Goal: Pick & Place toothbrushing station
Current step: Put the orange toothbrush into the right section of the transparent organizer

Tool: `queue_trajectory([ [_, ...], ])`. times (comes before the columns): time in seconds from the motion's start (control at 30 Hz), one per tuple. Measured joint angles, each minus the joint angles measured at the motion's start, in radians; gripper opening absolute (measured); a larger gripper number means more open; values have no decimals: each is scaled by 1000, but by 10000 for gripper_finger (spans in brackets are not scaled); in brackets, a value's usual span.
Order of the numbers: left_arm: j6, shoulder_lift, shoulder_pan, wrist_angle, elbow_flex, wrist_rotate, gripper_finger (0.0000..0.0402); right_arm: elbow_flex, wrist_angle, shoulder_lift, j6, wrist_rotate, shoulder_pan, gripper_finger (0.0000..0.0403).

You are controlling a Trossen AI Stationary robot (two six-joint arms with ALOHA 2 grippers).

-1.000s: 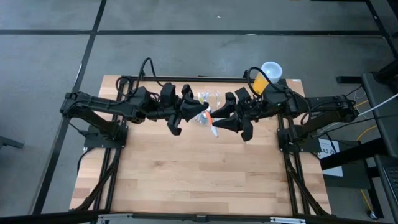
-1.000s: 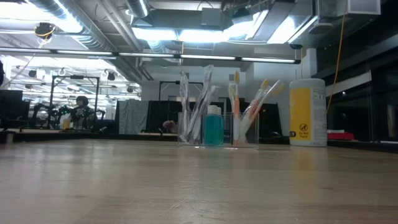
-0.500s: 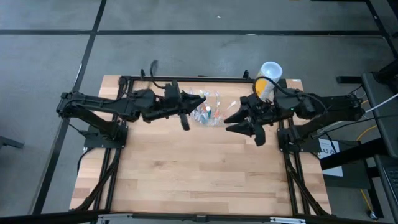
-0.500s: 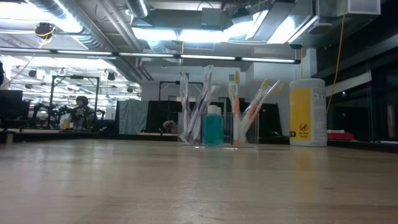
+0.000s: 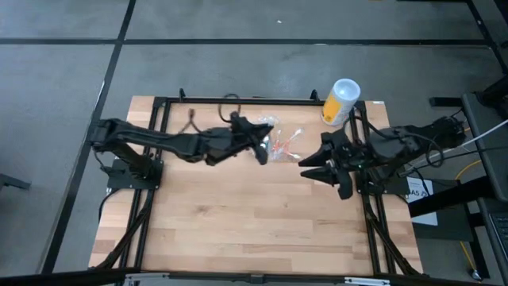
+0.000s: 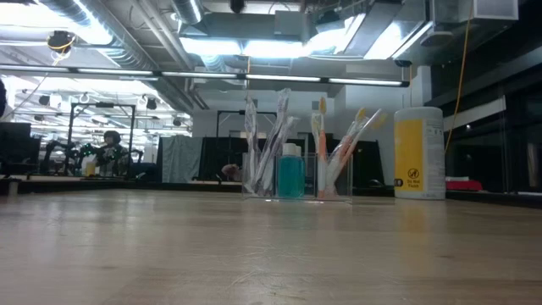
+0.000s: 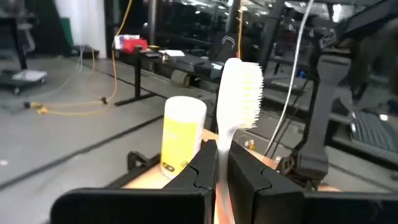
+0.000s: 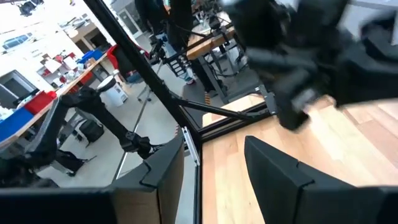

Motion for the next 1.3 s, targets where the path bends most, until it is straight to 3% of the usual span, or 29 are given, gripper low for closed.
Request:
queue_trajectory([
  [0.13,-55,113,4,124,0,-12,12,0,-8,-15,3,63,64,169],
  [0.23,-28,196,-3,188,0,-80,11,0,-8,-23,4,112,109,168],
  [0.67,14,413,1,380,0,-259,11,0,1,-28,135,294,250,168],
  [0.8,46,455,18,445,0,-259,11,0,30,-28,137,312,265,168],
  [1.3,-5,527,63,438,-1,-211,11,0,36,-28,185,309,266,168],
])
